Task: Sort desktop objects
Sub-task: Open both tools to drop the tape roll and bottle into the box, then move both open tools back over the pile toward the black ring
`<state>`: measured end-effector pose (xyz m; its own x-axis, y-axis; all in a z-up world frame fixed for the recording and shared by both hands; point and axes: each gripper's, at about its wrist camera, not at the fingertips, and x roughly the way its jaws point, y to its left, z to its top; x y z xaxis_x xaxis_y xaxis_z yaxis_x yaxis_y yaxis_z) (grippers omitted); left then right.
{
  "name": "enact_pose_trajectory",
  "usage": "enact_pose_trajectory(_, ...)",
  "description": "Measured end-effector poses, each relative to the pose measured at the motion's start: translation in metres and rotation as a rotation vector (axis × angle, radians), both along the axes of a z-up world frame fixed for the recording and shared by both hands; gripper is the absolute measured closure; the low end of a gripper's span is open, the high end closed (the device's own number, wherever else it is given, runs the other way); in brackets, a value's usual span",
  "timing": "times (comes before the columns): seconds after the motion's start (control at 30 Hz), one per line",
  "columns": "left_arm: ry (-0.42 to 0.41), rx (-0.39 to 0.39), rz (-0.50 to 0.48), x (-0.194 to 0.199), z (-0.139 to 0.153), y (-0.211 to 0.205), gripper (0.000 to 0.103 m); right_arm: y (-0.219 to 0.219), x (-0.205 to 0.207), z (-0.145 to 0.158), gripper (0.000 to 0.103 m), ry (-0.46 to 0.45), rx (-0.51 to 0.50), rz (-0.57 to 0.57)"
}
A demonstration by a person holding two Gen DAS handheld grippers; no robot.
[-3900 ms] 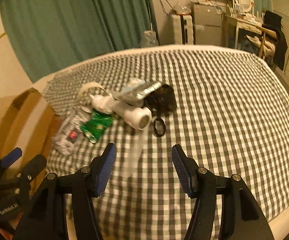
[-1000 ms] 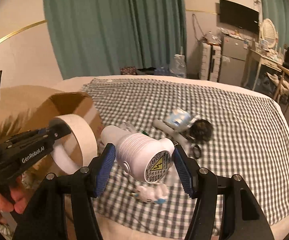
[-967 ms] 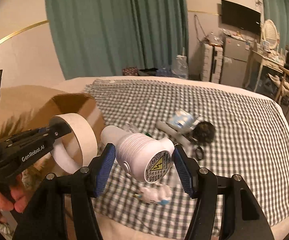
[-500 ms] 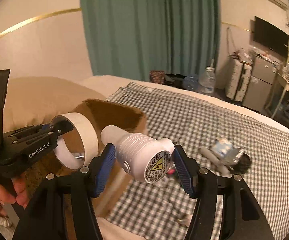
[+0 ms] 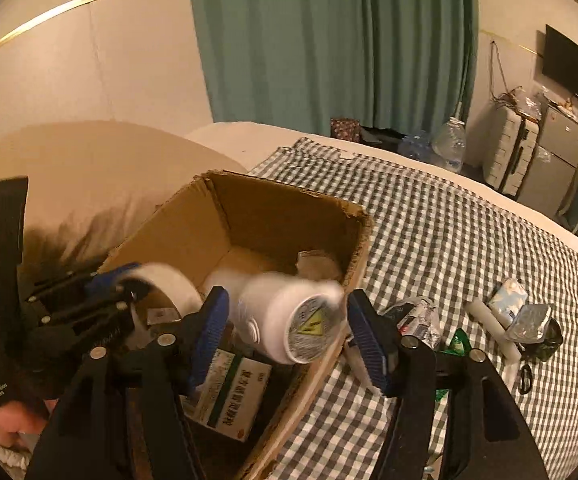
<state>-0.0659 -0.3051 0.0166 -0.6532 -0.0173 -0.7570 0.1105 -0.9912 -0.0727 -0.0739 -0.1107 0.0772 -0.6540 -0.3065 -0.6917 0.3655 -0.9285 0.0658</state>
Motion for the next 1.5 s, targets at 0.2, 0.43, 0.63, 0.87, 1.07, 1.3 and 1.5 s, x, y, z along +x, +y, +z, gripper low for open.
enact_pose_trajectory(0.2, 0.058, -0.028, 0.025, 0.017, 0.005, 0.005, 0.010, 0.034, 0.004, 0.011, 0.027, 0.028, -0.042, -0.054)
enact_pose_trajectory(0.43, 0.112, 0.031, -0.020, 0.026, 0.029, 0.042, 0.007, 0.095, 0.022, 0.023, 0.027, 0.062, -0.060, -0.151)
enact_pose_trajectory(0.63, 0.157, 0.071, -0.100, 0.030, 0.048, 0.112, 0.000, 0.159, 0.050, 0.018, 0.027, 0.074, -0.052, -0.248)
enact_pose_trajectory(0.87, 0.127, 0.114, -0.175, 0.043, 0.025, 0.186, 0.000, 0.236, 0.066, 0.000, 0.027, 0.049, -0.125, -0.365)
enact_pose_trajectory(1.07, 0.075, 0.048, -0.258, 0.043, -0.008, 0.235, 0.000, 0.278, 0.063, -0.023, 0.027, 0.030, -0.145, -0.460)
enact_pose_trajectory(1.3, 0.008, 0.008, -0.294, 0.021, -0.046, 0.257, 0.000, 0.308, 0.040, -0.071, 0.027, -0.076, -0.194, -0.518)
enact_pose_trajectory(1.5, -0.023, 0.009, -0.279, -0.009, -0.073, 0.253, 0.000, 0.321, 0.014, -0.091, 0.027, -0.100, -0.205, -0.569)
